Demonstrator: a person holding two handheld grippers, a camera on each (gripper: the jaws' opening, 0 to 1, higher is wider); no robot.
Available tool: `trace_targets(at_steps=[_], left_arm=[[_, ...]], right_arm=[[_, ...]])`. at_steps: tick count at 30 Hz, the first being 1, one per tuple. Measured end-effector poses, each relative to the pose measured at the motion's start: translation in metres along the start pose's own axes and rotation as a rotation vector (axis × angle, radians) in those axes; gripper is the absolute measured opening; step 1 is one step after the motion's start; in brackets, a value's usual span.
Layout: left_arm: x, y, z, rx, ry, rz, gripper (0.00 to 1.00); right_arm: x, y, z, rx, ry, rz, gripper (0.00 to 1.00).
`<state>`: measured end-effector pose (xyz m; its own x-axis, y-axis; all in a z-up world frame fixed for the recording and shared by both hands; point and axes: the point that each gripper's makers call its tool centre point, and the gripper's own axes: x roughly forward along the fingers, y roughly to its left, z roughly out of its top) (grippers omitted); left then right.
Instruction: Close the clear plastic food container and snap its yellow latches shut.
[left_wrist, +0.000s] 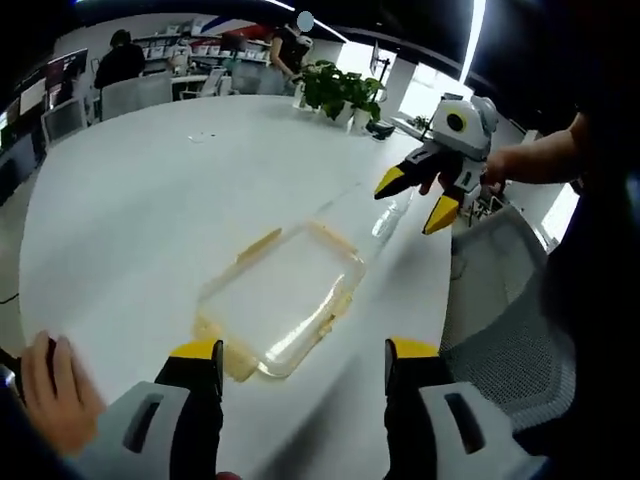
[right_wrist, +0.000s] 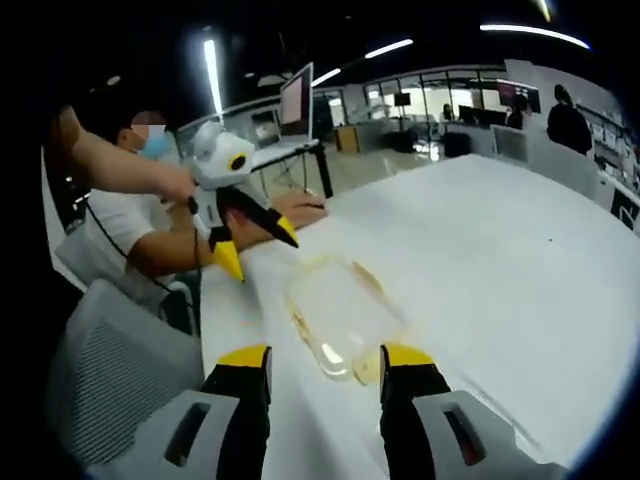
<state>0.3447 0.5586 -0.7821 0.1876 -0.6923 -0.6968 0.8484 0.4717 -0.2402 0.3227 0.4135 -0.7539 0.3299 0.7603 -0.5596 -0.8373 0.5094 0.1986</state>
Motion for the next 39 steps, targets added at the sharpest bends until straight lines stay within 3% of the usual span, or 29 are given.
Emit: trace_targets(at_steps=[11, 27, 39], left_arm=[[0.004, 0.012, -0.001, 0.059, 0.051, -0.019, 0.65], [0.008, 0.023, -0.011, 0.206, 0.159, -0.033, 0.65], [0.009, 0.028, -0.018, 0.259, 0.219, -0.039, 0.65]], right_arm=[[0.010, -0.009, 0.002, -0.011, 0.028, -0.009, 0.42], [0.024, -0.025, -0.002, -0.087, 0.134, -0.016, 0.40], [0.030, -0.027, -0.013, -0.133, 0.217, 0.008, 0.42]])
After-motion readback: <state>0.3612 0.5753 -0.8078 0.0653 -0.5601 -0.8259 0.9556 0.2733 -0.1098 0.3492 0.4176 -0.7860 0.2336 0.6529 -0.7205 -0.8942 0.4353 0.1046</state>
